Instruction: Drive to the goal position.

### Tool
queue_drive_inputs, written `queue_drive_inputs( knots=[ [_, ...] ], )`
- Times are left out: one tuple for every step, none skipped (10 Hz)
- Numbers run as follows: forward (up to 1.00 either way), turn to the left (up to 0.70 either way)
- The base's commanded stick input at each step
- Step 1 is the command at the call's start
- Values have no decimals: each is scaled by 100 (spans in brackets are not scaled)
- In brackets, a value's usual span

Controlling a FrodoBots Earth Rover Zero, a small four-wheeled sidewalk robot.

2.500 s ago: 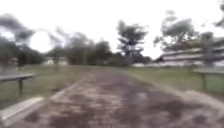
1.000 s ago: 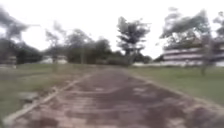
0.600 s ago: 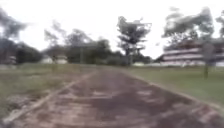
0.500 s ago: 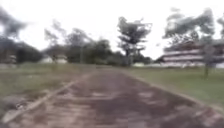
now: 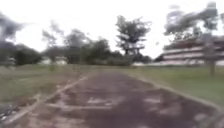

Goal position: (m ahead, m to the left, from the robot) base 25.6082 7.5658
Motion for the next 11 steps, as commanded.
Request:
queue_drive_inputs(
  knots=[
    [70,0],
    [70,0],
    [70,0],
    [70,0],
    [70,0],
    [70,0],
    [70,0],
    [70,0],
    [70,0],
    [70,0],
    [70,0]
  ],
)
